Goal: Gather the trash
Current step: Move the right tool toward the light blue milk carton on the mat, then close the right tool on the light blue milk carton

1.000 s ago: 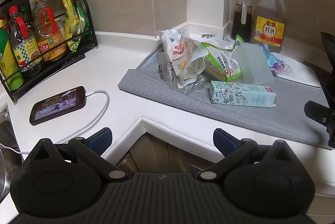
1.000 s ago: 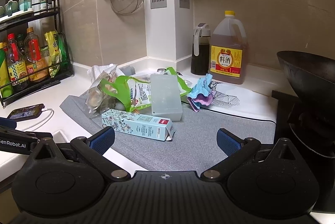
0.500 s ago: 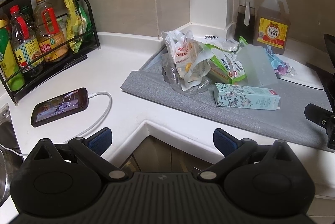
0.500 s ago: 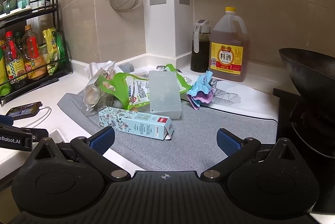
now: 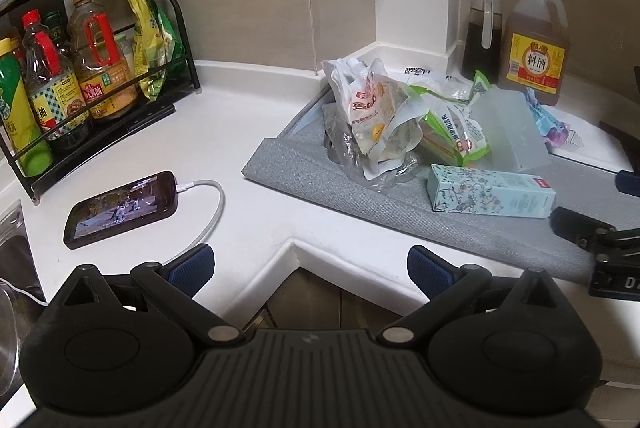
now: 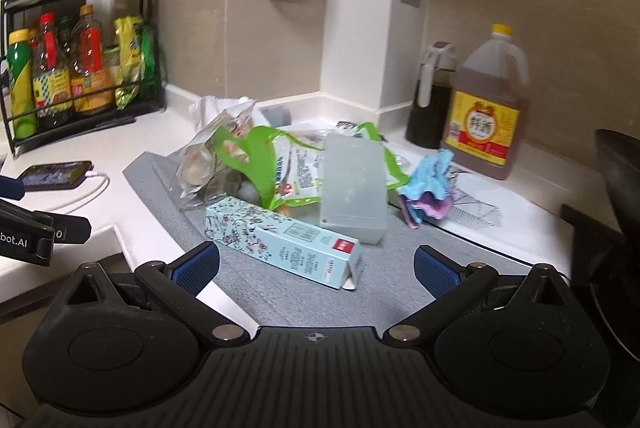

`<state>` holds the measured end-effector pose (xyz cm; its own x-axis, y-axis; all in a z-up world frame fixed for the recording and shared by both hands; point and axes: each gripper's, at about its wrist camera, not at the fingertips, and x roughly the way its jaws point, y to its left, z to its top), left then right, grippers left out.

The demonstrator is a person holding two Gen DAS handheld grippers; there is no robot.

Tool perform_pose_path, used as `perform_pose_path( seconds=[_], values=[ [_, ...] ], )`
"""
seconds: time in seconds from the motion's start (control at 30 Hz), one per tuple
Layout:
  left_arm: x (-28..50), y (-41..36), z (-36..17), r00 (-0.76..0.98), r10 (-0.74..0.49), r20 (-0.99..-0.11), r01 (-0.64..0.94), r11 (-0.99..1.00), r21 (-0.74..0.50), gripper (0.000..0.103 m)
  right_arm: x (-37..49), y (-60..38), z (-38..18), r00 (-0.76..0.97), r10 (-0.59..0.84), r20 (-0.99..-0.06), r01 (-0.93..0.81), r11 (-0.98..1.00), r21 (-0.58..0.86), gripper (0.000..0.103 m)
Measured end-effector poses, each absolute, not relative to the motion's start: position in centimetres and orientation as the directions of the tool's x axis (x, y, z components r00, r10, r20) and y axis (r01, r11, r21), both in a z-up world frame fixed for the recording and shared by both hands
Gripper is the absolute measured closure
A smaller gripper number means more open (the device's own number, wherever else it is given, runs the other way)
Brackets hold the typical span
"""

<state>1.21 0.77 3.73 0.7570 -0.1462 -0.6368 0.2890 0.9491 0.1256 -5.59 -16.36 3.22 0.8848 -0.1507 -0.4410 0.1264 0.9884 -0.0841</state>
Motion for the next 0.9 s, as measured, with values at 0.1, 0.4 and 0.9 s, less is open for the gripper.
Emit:
perform_pose_path(
  seconds=[0.1, 0.4, 0.9],
  values=[
    [1.7, 0.7, 3.6, 0.755, -0.143, -0.640, 0.290, 0.948, 0.129, 0.000, -4.5, -16.3, 2.8, 0.880, -0.141, -0.454, 0.112, 0.990, -0.090, 0.000],
    [3.0, 0.8, 3.1, 0.751, -0.123, -0.649, 0.275, 0.951, 0.138, 0.000, -0.5, -16.6, 1.6, 0.854, -0.066, -0.516, 0.014, 0.994, -0.105, 0.000],
    [3.8, 0.5, 2.2, 0.741, -0.111, -0.663, 0.282, 0.946, 0.157, 0.000, 5.2, -17.5, 0.0, 0.803, 0.018, -0.596, -0.077, 0.994, -0.073, 0.000]
  ],
)
